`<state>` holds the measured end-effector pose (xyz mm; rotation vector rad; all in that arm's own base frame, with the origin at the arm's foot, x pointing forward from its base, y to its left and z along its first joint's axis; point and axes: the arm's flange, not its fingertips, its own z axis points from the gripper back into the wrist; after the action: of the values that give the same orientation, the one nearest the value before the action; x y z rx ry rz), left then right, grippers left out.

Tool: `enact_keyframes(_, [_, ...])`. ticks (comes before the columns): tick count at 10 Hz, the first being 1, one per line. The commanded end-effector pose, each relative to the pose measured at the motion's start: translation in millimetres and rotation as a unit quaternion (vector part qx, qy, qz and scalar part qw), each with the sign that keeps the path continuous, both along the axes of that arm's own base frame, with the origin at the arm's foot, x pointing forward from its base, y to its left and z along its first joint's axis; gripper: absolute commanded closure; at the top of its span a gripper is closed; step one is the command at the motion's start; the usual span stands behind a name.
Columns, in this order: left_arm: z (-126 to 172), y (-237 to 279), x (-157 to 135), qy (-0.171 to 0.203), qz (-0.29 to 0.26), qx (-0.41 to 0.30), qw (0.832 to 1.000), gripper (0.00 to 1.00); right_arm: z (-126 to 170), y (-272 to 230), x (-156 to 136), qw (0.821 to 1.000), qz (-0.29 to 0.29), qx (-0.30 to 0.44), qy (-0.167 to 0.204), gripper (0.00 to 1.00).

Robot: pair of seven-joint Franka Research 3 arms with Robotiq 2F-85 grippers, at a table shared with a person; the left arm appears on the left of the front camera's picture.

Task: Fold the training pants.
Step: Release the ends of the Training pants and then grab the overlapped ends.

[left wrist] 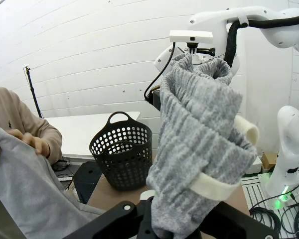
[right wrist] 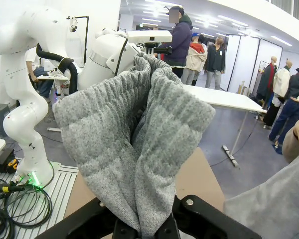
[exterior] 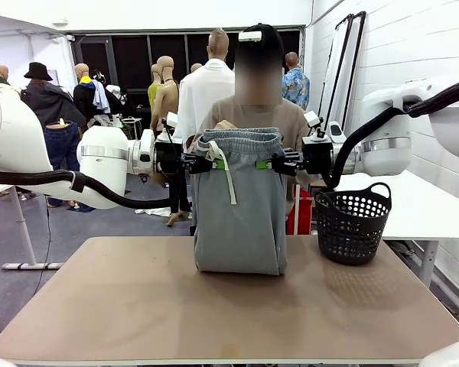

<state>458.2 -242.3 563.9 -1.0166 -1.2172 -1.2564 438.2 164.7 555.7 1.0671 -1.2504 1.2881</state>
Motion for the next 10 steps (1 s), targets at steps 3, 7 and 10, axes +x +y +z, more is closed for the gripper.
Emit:
enact_keyframes(3, [0.8, -0.5, -4.5, -0.012, 0.003, -0.012, 1.0, 1.0, 2.5, 1.3, -1.9, 1.0, 0.006, 0.003, -0.002, 1.0])
enact_keyframes(7, [0.8, -0.5, -4.5, -0.012, 0.003, -0.012, 1.0, 1.0, 2.5, 1.3, -1.9, 1.0, 0.006, 0.003, -0.002, 1.0])
enact_keyframes(10, [0.8, -0.5, -4.5, -0.012, 0.003, -0.012, 1.0, 1.0, 2.5, 1.3, -1.9, 1.0, 0.006, 0.003, -0.002, 1.0])
